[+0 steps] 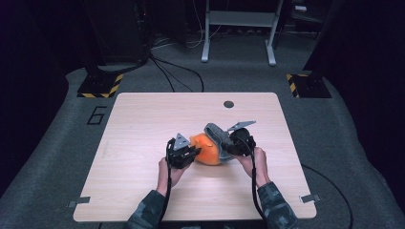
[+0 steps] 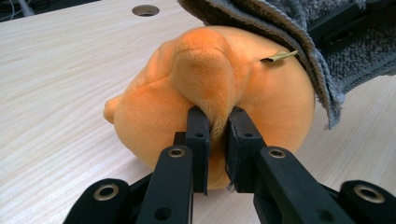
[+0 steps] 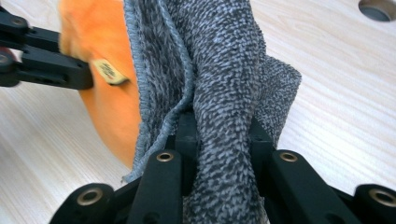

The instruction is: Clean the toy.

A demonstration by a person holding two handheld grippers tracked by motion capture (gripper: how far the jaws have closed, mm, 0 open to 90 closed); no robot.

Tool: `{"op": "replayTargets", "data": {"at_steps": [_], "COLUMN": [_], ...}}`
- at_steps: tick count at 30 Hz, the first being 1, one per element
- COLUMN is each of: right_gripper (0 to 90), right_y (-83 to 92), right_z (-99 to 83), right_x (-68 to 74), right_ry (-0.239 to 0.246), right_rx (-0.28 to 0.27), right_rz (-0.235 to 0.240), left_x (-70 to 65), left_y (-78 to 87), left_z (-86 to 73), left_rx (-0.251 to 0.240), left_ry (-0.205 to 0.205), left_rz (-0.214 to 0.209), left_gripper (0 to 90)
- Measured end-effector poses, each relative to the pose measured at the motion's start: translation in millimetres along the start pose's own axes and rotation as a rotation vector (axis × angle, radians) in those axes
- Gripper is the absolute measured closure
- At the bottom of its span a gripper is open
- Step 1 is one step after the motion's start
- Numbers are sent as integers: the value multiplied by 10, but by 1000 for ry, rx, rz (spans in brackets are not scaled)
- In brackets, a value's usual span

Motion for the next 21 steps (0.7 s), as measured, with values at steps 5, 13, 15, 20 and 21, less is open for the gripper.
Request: {"op": "replayTargets", "data": {"at_steps": [5, 13, 15, 20, 21], "right_gripper": [735, 734, 733, 732, 732], "right_y": [-48, -157, -231, -354, -378], "right_z": [-65, -168, -227, -307, -318], "right_x": [-80, -195, -238, -275, -280], "right_ry": [-15, -42, -62, -89, -100], "right_rx": [23, 65, 91, 131, 141], "right_rz": [-9, -15, -20, -8, -11], "left_x": [4, 9, 10, 8, 6], "left_y": [0, 1, 0, -2, -3], "left_z": [2, 3, 2, 1, 2], "left_rx": [2, 6, 4, 4, 2], "left_ry": [-2, -4, -4, -4, -4], "left_rz": [0, -4, -4, -5, -5], "left_gripper": [804, 800, 799, 798, 797]}}
Point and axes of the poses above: each handheld gripper's, and its own axes: y roughly backward along the jaws, z roughly out of its top, x roughly to its left, the point moved 4 cm from there along -y, roughly forward along the jaws, and after that the axes turned 13 degrees about -z, right-handed, at the moved point
